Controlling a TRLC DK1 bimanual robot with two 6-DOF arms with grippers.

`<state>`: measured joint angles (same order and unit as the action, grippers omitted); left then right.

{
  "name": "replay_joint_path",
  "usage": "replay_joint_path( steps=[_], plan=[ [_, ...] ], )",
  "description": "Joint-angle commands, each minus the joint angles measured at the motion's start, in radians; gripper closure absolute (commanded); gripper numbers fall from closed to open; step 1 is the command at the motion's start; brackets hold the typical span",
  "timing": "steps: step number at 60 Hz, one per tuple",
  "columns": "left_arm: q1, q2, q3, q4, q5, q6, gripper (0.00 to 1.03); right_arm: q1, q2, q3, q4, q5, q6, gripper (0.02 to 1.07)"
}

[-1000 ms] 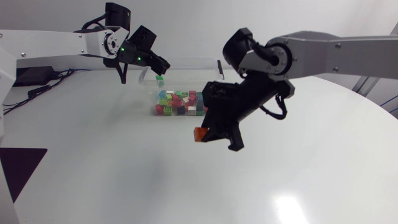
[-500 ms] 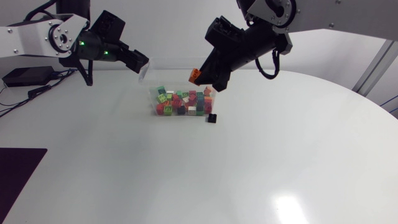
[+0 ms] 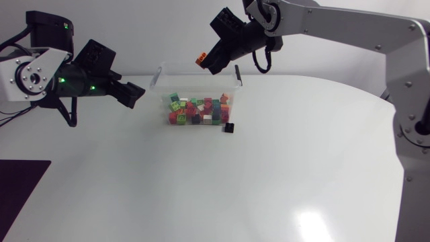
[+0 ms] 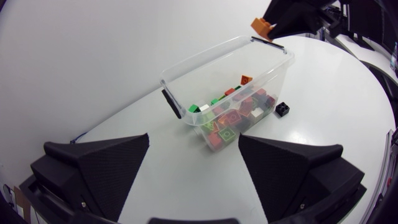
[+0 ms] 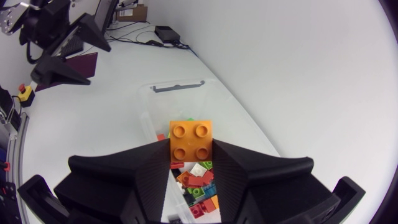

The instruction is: Place the duplo bricks in the container

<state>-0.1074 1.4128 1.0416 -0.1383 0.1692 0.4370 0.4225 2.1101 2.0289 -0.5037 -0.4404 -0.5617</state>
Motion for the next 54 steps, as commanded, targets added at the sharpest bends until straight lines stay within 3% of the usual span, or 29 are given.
replay_joint_path(
  steps=[1,17,20,26,31,39,54],
  plan=[
    [0.005,-0.069,-0.058,0.012,-0.010,-0.024,0.03,0.004,0.079,0.070,0.028,0.025,0.048,0.90],
    [0.025,-0.173,-0.175,0.045,-0.033,-0.024,0.03,0.005,0.258,0.267,0.070,0.120,0.106,0.88],
    [0.035,-0.193,-0.204,0.066,-0.033,-0.024,0.03,0.010,0.291,0.300,0.073,0.157,0.108,0.75],
    [0.044,-0.225,-0.255,0.085,-0.033,-0.020,0.03,0.019,0.307,0.307,0.099,0.221,0.123,0.36],
    [0.063,-0.258,-0.295,0.117,-0.033,-0.018,0.03,0.021,0.255,0.237,0.143,0.244,0.155,0.20],
    [0.080,-0.295,-0.344,0.141,-0.033,-0.009,0.03,0.021,0.083,0.004,0.284,0.296,0.203,0.20],
    [0.112,-0.319,-0.416,0.210,-0.033,-0.021,0.03,0.002,-0.219,-0.355,0.412,0.374,0.299,0.20]
  ],
)
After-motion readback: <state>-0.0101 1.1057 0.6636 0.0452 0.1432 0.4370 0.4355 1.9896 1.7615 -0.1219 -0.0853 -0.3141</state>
